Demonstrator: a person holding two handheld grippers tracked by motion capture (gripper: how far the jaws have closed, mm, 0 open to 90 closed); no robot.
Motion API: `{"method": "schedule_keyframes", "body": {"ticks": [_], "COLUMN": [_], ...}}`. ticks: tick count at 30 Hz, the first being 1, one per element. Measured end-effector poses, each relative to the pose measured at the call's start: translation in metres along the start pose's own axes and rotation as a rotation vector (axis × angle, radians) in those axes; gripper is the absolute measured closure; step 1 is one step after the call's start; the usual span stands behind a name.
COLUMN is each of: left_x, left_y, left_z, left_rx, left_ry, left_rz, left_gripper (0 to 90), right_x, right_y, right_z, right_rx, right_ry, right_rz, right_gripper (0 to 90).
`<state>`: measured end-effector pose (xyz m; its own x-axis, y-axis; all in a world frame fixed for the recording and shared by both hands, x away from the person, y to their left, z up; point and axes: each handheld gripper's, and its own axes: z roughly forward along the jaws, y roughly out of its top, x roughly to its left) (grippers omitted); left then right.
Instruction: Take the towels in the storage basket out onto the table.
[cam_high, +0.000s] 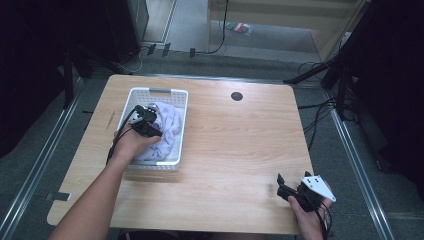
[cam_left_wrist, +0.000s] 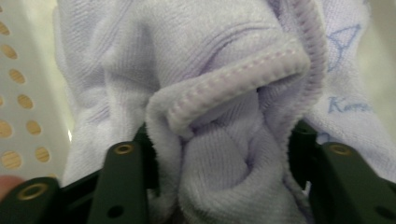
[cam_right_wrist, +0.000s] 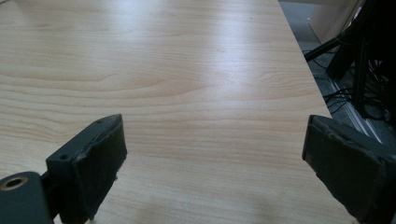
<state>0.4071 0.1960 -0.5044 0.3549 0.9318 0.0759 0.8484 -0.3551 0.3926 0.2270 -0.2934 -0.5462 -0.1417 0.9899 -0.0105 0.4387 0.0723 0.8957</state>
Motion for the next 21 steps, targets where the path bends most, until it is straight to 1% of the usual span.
{"method": "schedule_keyframes", "body": {"ticks": [2, 5, 9, 10, 13, 17, 19, 21], "left_x": [-0.001, -0.004, -0.001, 0.000, 0.002, 0.003, 0.005, 0.005], "left_y": [0.001, 0.002, 0.003, 0.005, 0.007, 0.008, 0.007, 0.008], "left_z": [-0.001, -0.002, -0.003, -0.005, -0.008, -0.011, -0.014, -0.019], "left_rx": [0.006, 0.016, 0.019, 0.026, 0.031, 0.019, 0.006, -0.008], "left_ry": [0.005, 0.022, 0.007, -0.006, -0.007, -0.013, -0.012, -0.021], "left_rz": [-0.005, 0.006, -0.012, -0.020, -0.030, -0.039, -0.038, -0.046], "left_gripper": [55.7, 59.7, 62.2, 62.4, 62.6, 62.7, 62.7, 62.7], "right_x": [0.000, 0.000, 0.001, 0.001, 0.001, 0.000, 0.000, 0.000], "right_y": [0.000, 0.000, 0.000, 0.000, -0.001, -0.001, 0.000, 0.000], "right_z": [-0.001, -0.001, -0.001, -0.001, -0.001, -0.001, -0.001, -0.001], "right_rx": [-0.008, -0.014, -0.018, -0.013, -0.018, -0.019, -0.022, -0.024], "right_ry": [0.002, 0.004, 0.004, 0.005, 0.010, 0.016, 0.015, 0.014], "right_rz": [0.003, 0.003, -0.003, -0.010, -0.006, -0.005, -0.003, -0.004], "right_gripper": [7.3, 7.3, 7.0, 7.0, 7.0, 6.9, 6.9, 6.9]}}
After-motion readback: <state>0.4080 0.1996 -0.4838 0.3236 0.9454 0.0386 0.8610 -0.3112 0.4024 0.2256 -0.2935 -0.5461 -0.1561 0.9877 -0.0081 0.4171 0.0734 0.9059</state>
